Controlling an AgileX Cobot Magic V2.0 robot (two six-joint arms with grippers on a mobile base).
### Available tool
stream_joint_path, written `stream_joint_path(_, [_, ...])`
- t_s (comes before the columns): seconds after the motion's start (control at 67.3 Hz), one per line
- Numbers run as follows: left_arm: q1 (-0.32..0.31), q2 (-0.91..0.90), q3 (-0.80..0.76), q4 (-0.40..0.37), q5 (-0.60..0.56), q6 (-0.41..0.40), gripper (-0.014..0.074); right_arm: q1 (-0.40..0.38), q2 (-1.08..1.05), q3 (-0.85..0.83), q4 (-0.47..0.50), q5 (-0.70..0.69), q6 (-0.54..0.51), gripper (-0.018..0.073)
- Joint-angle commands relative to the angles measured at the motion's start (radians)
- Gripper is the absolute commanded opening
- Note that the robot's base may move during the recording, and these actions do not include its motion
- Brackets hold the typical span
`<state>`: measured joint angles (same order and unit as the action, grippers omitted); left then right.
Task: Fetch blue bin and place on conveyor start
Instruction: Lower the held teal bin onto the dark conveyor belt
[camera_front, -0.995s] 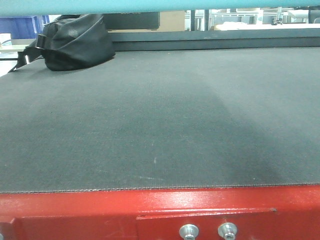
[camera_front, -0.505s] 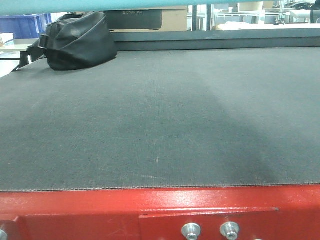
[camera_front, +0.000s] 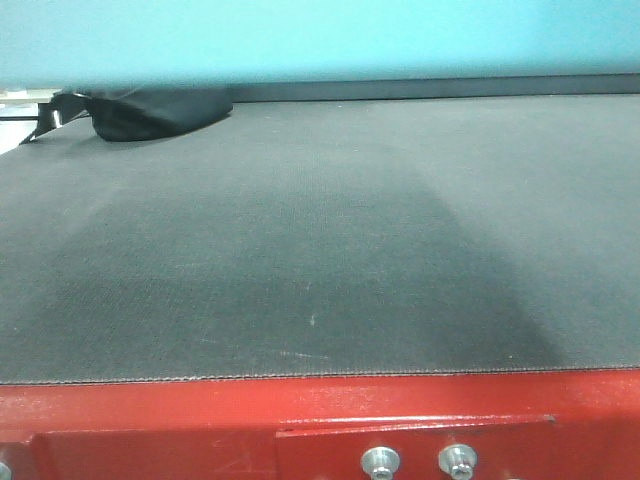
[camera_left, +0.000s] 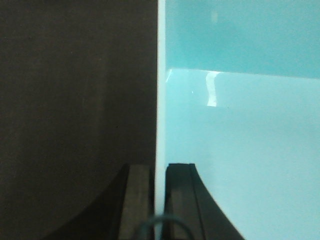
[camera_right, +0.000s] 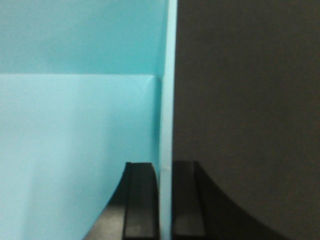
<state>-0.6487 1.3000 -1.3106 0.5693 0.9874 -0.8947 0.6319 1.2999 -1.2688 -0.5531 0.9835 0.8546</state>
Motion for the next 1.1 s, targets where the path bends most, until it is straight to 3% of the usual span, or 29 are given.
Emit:
stream_joint_path(0.0, [0.03, 0.003, 0.051, -0.1, -0.199, 0.025, -0.0111, 0.013, 0.036, 0.024, 0.043, -0.173, 0.009, -0.0167])
stream_joint_path(0.163, [0.095, 0.005, 0.203, -0.126, -0.447, 0.025, -0.0111, -0.061, 0.097, 0.096, 0.077, -0.348, 0.027, -0.0167])
stream_joint_path(0.312, [0.135, 0.04, 0.262, -0.126, -0.588, 0.025, -0.0111, -0.142, 0.148, 0.149, 0.087, -0.487, 0.029, -0.0167])
stream_joint_path(0.446, [0.154, 0.109, 0.258, -0.126, -0.624, 0.025, -0.0111, -0.175, 0.183, 0.176, 0.087, -0.544, 0.029, -0.0167])
stream_joint_path(0.654, [0.154, 0.179, 0.258, -0.129, -0.619, 0.025, -0.0111, -0.175, 0.23, 0.177, 0.028, -0.563, 0.029, -0.0167])
stream_joint_path(0.951, [0.154, 0.202, 0.258, -0.098, -0.636, 0.025, -0.011, -0.175, 0.285, 0.177, 0.028, -0.57, 0.029, -0.0167])
stream_joint_path(1.025, [0.154, 0.202, 0.258, -0.098, -0.636, 0.025, -0.0062, -0.175, 0.285, 0.177, 0.028, -0.574, 0.029, -0.0151])
stream_joint_path(1.084, [0.154, 0.202, 0.258, -0.095, -0.636, 0.025, 0.0015, -0.175, 0.285, 0.177, 0.028, -0.574, 0.029, -0.0055])
